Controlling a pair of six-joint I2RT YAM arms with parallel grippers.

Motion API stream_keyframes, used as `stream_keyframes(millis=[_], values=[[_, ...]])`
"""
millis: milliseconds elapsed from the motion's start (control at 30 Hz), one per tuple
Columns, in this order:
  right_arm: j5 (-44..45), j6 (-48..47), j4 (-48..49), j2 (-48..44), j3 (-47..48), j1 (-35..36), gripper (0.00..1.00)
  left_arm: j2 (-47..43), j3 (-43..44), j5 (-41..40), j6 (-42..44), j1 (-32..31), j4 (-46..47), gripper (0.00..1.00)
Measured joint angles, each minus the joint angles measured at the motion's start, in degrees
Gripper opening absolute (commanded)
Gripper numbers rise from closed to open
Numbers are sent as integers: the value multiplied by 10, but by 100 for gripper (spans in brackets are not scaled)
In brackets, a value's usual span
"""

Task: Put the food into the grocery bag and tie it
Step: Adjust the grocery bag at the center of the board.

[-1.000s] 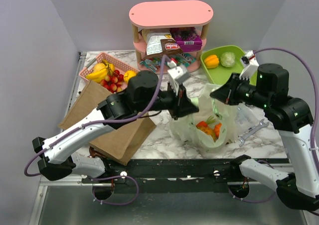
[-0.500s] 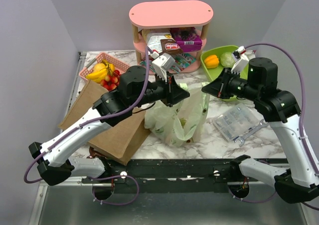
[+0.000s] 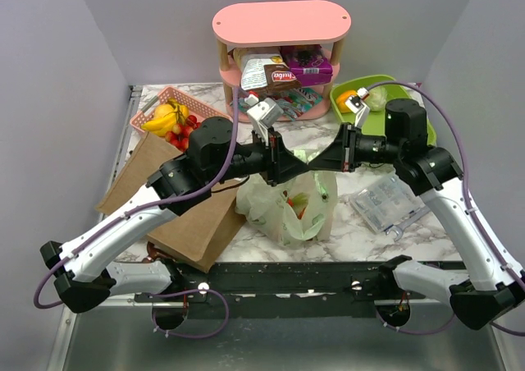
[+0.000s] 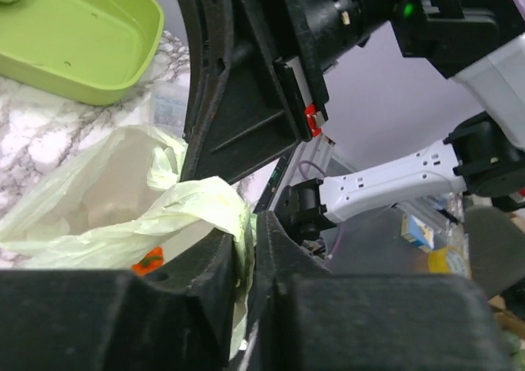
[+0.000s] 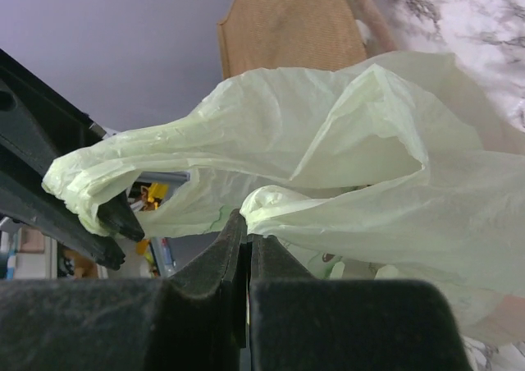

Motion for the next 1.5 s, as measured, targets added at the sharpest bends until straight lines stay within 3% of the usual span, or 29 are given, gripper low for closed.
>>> stream_keyframes(millis=[333, 467, 700, 1000, 1200, 1367, 1500], values=[[-70, 32, 76, 28, -12, 0, 4, -13, 10, 10, 43, 6, -46, 52], [-81, 26, 67, 33, -12, 0, 4, -15, 25, 9, 65, 15, -84, 53], [-56, -28, -50, 32, 23, 0, 5, -54, 28, 7, 106, 53, -142, 50], [-58, -18, -111, 13, -6, 0, 4, -89, 4, 8, 125, 83, -159, 51], [-96, 24, -91, 5, -41, 0, 5, -94, 4, 10, 138, 108, -181, 59], [-113, 58, -49, 10, -41, 13, 5, -101, 33, 17, 153, 137, -214, 78], [-109, 76, -22, 35, -38, 52, 4, -114, 66, 24, 162, 151, -238, 80]])
